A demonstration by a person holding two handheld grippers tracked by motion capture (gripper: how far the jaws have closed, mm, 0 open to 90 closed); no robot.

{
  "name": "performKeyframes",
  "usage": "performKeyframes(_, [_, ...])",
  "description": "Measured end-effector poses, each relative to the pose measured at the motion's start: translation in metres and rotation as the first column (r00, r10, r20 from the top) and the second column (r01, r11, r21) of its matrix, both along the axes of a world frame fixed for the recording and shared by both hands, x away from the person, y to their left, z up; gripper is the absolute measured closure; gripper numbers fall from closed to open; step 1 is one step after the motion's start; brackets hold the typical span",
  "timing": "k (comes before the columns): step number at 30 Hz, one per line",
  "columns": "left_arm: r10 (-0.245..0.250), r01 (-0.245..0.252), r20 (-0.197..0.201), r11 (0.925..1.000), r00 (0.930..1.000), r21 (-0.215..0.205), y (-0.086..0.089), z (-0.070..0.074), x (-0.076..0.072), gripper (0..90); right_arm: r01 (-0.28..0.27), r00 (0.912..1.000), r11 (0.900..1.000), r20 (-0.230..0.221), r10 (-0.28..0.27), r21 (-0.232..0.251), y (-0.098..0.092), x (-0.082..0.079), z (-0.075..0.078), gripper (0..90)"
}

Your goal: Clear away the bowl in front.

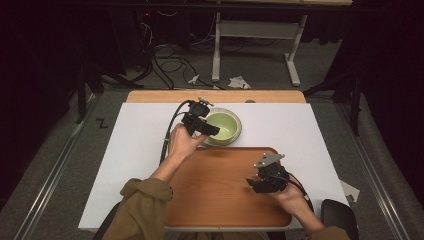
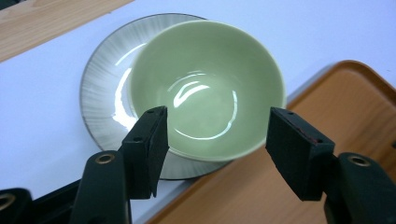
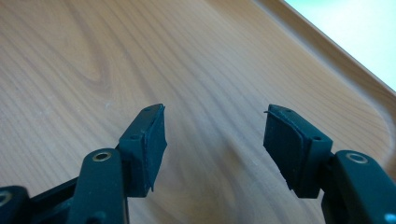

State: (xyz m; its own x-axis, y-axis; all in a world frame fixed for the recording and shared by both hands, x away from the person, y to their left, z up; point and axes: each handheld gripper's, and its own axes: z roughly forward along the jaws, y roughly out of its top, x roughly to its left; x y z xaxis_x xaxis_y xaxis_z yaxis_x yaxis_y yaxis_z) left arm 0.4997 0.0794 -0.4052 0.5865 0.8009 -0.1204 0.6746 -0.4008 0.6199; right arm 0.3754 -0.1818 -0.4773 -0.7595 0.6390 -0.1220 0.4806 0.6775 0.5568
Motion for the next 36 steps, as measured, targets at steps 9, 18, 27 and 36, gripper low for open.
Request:
performKeyframes(9, [0.078, -0.076, -0.034, 0.9954, 0.9964, 0.060, 0.000, -0.015, 0.029, 38.6, 0.016, 0.9998, 1.000, 0.008, -0.017, 0.008, 0.000, 0.001, 0.001, 38.8])
performKeyframes(18, [0.136, -0.127, -0.101, 0.9878, 0.9855, 0.090, 0.000, -0.035, 0.049, 40.2, 0.007, 0.9999, 1.000, 0.013, -0.007, 0.013, -0.001, 0.001, 0.002, 38.8])
performKeyframes(27, [0.174, -0.160, -0.172, 0.9828, 0.9696, 0.092, 0.001, -0.051, 0.060, 48.0, -0.011, 0.9999, 1.000, 0.002, 0.011, 0.005, 0.000, 0.000, 0.001, 38.8])
performKeyframes(36, [0.160, -0.145, -0.200, 0.9858, 0.9666, 0.085, 0.000, -0.057, 0.063, 62.5, -0.022, 0.9997, 1.000, -0.003, 0.022, -0.004, 0.004, -0.002, 0.000, 38.9])
